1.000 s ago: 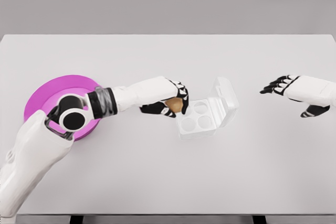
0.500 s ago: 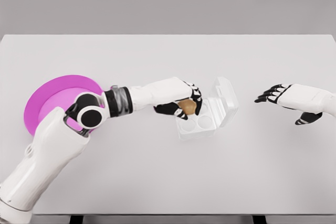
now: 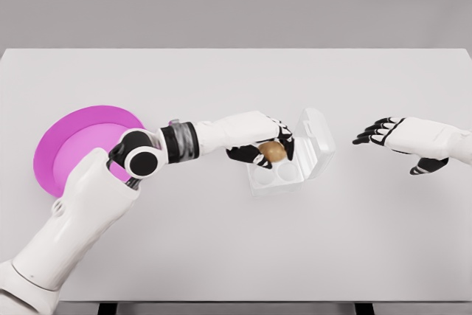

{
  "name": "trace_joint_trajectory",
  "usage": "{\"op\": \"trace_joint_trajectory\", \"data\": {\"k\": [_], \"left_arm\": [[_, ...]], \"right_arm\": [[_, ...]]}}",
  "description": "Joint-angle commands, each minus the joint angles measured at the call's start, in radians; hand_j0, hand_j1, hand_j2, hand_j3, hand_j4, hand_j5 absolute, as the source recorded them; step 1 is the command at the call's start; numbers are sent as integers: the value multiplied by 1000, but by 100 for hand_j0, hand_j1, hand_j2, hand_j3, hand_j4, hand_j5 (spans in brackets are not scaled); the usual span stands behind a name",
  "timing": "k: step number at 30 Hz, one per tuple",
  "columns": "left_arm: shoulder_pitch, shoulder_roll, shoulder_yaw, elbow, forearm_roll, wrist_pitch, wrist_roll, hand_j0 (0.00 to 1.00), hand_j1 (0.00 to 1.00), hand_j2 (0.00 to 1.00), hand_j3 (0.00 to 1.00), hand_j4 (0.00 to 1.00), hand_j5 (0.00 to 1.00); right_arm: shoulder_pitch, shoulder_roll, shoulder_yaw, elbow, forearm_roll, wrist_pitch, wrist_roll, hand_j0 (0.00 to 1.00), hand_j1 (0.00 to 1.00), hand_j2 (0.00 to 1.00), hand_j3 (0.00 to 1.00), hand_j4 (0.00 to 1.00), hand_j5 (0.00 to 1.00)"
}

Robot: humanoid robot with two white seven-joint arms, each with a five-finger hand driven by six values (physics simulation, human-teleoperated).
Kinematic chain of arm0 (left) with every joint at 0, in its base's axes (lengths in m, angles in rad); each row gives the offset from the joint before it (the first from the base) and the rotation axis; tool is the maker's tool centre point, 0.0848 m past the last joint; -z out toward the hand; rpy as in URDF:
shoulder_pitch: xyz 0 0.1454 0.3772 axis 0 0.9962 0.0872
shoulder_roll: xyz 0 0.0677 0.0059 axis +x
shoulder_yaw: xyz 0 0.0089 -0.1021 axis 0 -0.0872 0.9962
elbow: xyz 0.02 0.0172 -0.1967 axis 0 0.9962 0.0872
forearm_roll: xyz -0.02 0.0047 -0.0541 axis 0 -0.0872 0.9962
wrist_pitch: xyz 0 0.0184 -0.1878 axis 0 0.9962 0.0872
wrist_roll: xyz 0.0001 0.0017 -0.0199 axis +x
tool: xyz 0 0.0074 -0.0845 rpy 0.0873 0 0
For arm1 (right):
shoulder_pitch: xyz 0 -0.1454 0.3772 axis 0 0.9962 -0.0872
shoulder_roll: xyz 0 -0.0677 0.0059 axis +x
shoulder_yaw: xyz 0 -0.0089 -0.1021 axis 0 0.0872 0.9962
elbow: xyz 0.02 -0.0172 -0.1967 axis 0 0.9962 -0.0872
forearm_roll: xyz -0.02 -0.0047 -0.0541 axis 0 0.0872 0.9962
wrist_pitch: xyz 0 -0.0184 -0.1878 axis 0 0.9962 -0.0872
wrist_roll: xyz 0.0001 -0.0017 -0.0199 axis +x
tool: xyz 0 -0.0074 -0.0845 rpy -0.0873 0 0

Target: Pack egg into the box and close the box lid

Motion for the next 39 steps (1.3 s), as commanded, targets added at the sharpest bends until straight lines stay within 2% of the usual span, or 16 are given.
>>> {"op": "trace_joint_trajectory", "data": {"k": [1,3,17,19,21,23,28,29,32,35,37,39], "left_arm": [[0,-5,0,2,-7,0,1,65,65,65,65,65,65],[0,-3,0,2,-7,0,1,69,69,69,69,69,69],[2,1,3,2,-8,2,1,80,80,80,80,80,80],[0,4,3,2,-8,2,1,82,82,82,82,82,82],[0,8,7,-1,-10,0,1,88,88,88,88,88,88],[-2,11,11,-6,-7,-2,1,99,99,99,99,99,99],[0,29,20,-18,4,-3,1,100,100,100,100,100,100],[8,35,40,-41,5,-3,1,100,100,100,100,100,100],[15,90,72,-112,28,-5,1,100,100,100,100,100,100],[18,210,91,-178,139,-21,1,100,100,100,100,100,100],[29,303,114,-201,220,-147,1,100,100,100,100,100,100],[32,348,148,-201,257,-287,1,100,100,100,100,100,100]], "right_arm": [[0,-1,0,-3,-6,3,0,100,100,100,100,100,100],[0,-1,0,-3,-6,3,0,100,100,100,100,100,100],[0,0,-2,-9,-12,3,0,100,100,100,100,100,100],[0,0,0,-30,-15,3,0,100,100,100,100,100,100],[0,0,0,-36,-15,3,0,100,100,100,100,100,100],[2,0,1,-56,-15,3,0,100,100,100,100,100,100],[3,12,1,-87,-18,3,0,100,100,100,100,100,100],[3,12,1,-87,-17,3,0,100,100,100,100,100,100],[2,12,-2,-87,-18,3,0,100,100,100,100,100,100],[3,12,-3,-108,-27,3,0,100,100,100,100,100,100],[2,12,-5,-110,-27,3,0,100,100,100,100,100,100],[0,12,-6,-110,-36,3,0,100,100,100,100,100,100]]}}
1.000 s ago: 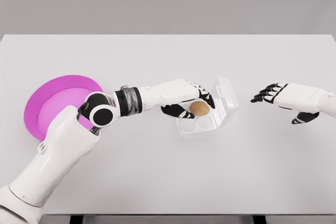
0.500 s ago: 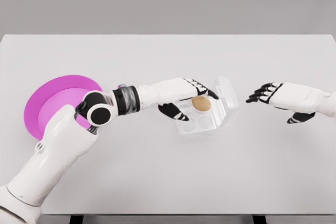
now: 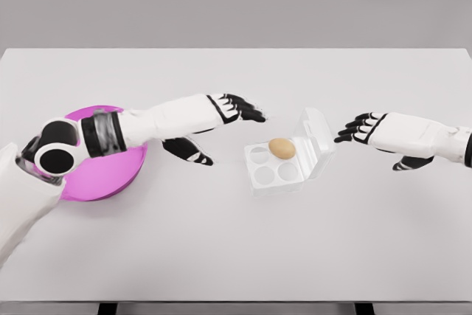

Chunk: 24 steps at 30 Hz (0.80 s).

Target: Pack egg into the box and close the box lid

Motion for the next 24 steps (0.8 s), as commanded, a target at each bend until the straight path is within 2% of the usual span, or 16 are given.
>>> {"op": "trace_joint_trajectory", "data": {"k": [1,5,7,10,12,17,20,22,24], "left_arm": [[6,99,65,-17,83,-110,1,100,100,100,100,100,100],[61,187,203,-11,141,-110,1,100,100,100,100,100,100],[92,205,257,-6,154,-110,1,100,100,100,100,100,100],[106,239,268,0,158,-110,1,100,100,100,100,100,100],[115,251,268,1,164,-110,1,100,100,100,100,100,100],[124,273,269,9,167,-110,1,100,100,100,100,100,100],[124,273,269,9,166,-110,1,100,100,100,100,100,100],[126,273,275,9,161,-110,1,100,100,100,100,100,100],[129,273,279,9,158,-110,1,100,100,100,100,100,100]], "right_arm": [[0,-1,-2,-6,-23,3,0,100,100,100,100,100,100],[12,-1,4,-85,-27,3,0,100,100,100,100,100,100],[11,0,7,-97,-29,3,0,100,100,100,100,100,100],[12,16,7,-100,-29,3,0,100,100,100,100,100,100],[14,20,10,-131,-30,3,0,100,100,100,100,100,100],[14,42,20,-131,-38,3,0,100,100,100,100,100,100],[3,65,56,-131,-38,3,0,100,100,100,100,100,100],[0,63,43,-131,-41,3,0,100,100,100,100,100,100],[3,50,-15,-120,-57,3,0,100,100,100,100,100,100]]}}
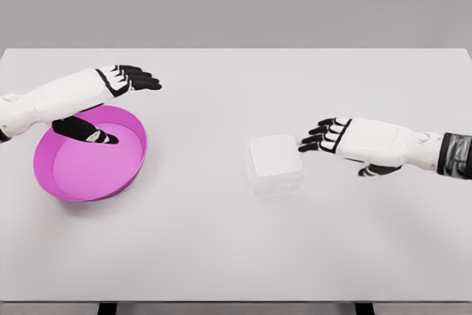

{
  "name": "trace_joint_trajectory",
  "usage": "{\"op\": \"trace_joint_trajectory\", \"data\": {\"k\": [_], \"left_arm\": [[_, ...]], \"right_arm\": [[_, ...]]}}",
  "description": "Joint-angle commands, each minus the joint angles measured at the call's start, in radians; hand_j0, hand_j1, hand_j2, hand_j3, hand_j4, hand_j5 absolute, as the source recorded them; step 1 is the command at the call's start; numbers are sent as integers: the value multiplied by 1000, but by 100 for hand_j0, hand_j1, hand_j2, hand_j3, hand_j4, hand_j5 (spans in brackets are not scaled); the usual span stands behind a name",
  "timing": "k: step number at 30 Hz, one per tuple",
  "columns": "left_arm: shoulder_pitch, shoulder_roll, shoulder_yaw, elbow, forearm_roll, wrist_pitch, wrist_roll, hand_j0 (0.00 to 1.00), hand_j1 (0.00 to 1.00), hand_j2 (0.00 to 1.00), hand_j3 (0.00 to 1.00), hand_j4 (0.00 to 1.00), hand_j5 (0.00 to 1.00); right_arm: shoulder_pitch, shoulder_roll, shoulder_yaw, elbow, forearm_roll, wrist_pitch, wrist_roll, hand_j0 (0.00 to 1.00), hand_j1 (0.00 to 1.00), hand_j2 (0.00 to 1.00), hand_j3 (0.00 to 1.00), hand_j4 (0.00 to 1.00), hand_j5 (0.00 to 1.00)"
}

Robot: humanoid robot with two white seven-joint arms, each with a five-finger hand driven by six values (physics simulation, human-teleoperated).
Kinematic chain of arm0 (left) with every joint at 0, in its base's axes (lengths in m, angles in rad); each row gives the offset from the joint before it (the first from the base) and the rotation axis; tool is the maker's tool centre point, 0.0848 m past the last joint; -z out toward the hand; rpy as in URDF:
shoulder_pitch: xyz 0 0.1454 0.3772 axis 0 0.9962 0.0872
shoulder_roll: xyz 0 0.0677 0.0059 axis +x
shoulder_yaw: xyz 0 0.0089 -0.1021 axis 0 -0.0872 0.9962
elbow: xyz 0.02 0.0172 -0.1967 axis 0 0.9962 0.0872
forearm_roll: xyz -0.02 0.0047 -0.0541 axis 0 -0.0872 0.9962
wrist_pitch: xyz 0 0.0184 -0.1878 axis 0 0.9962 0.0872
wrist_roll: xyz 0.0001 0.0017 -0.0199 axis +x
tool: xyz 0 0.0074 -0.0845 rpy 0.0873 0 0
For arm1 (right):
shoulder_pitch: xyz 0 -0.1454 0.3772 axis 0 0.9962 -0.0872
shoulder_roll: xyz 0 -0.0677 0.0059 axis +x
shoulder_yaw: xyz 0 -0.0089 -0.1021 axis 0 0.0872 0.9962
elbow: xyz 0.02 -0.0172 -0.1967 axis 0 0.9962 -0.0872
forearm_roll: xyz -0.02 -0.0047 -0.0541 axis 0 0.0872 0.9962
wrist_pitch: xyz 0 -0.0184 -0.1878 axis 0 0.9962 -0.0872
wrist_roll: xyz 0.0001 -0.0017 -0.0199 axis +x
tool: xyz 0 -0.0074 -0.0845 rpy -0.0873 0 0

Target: Pack egg into the box and close the box lid

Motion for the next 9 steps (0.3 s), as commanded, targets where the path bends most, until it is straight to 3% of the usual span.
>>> {"op": "trace_joint_trajectory", "data": {"k": [1,3,9], "left_arm": [[0,2,4,0,-1,3,1,100,100,100,100,100,100],[0,2,4,0,-5,3,1,100,100,100,100,100,100],[0,9,2,5,-5,3,1,100,100,100,100,100,100]], "right_arm": [[0,-7,-74,26,-15,3,-1,100,100,100,100,100,100],[-5,-7,-83,69,-15,3,-1,100,100,100,100,100,100],[-2,-8,-83,72,-15,3,-1,100,100,100,100,100,100]]}}
